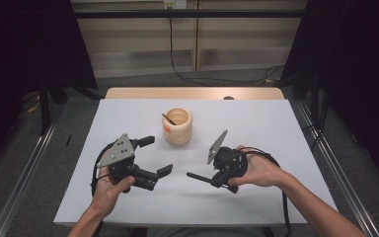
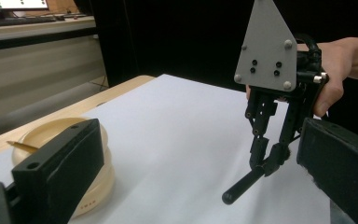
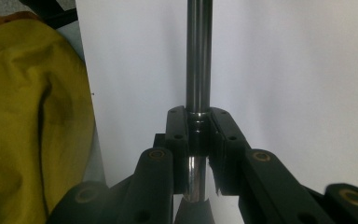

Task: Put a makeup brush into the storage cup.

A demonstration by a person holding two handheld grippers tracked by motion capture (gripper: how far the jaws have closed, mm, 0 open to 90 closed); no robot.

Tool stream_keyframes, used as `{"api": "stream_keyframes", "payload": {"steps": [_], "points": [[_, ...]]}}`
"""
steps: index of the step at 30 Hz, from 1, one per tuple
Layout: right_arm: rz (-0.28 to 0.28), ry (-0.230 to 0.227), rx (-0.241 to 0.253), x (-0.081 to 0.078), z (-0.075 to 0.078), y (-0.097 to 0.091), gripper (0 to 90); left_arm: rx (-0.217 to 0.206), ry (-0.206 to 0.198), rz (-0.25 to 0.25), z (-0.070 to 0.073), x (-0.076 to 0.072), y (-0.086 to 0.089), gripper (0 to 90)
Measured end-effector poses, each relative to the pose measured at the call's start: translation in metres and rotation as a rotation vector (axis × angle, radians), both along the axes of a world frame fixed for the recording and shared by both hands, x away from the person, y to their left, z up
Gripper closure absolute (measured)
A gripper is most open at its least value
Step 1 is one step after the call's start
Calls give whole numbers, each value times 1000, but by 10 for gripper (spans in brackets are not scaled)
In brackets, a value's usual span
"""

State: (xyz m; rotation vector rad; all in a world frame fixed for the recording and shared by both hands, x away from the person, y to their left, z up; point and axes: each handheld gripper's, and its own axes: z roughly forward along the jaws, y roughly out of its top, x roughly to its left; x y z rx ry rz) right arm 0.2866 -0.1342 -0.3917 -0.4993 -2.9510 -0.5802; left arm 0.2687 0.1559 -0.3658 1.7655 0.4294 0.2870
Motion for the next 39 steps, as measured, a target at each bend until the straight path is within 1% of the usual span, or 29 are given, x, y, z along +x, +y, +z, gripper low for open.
{"api": "stream_keyframes", "payload": {"steps": [1, 3, 4, 5, 6, 9, 14, 16, 18, 20, 21, 22, 23, 24, 25, 27, 29, 30, 33, 37, 38, 39], "points": [[1, 0, 0, 0, 0, 0, 788, 9, -3, -6, 1, 1, -2, 5], [3, -2, 3, 0, 0, 0, 788, 26, 14, -33, 4, 4, -8, 6], [4, -4, 3, 0, 0, 0, 788, 26, 16, -40, 4, 5, -10, 6], [4, -4, 3, 0, 0, 0, 788, 41, 21, -46, 5, 5, -13, 6], [4, -2, 4, 0, 0, 0, 788, 57, 19, -59, 5, 7, -18, 6], [4, -1, 4, 1, 0, 0, 788, 86, 25, -85, 3, 9, -27, 9], [4, 1, 4, 0, 0, -1, 788, 120, 18, -124, 1, 12, -39, 9], [8, 3, 4, 0, 0, 0, 788, 127, 21, -138, 3, 13, -43, 9], [9, 2, 4, 0, 0, 0, 788, 146, 18, -155, 5, 14, -47, 11], [14, 2, 2, 0, 0, 1, 788, 165, 24, -174, 7, 15, -50, 9], [14, 5, 1, 0, 0, 1, 788, 185, 29, -191, 7, 16, -53, 9], [19, 1, 7, 0, -1, 1, 788, 197, 34, -199, 7, 16, -55, 11], [21, 2, 4, 0, -1, 2, 788, 222, 30, -208, 7, 18, -57, 12], [20, 9, -4, -1, 0, 2, 788, 238, 31, -216, 6, 18, -59, 13], [23, 9, -4, -1, -1, 2, 788, 243, 35, -220, 6, 18, -61, 13], [20, 10, -5, -1, -1, 2, 788, 277, 42, -248, 4, 18, -66, 14], [23, 13, -5, -1, -1, 2, 788, 309, 43, -262, 2, 19, -70, 17], [25, 14, -5, -1, -1, 2, 788, 337, 44, -278, 1, 19, -72, 16], [35, 15, -11, -1, -2, 3, 788, 383, 47, -298, 0, 20, -78, 21], [49, 11, -16, -1, -3, 4, 788, 438, 69, -321, -2, 23, -83, 21], [46, 15, -18, -1, -3, 5, 788, 454, 79, -325, -3, 24, -84, 22], [42, 20, -19, -2, -3, 5, 788, 480, 84, -336, -4, 24, -85, 24]]}}
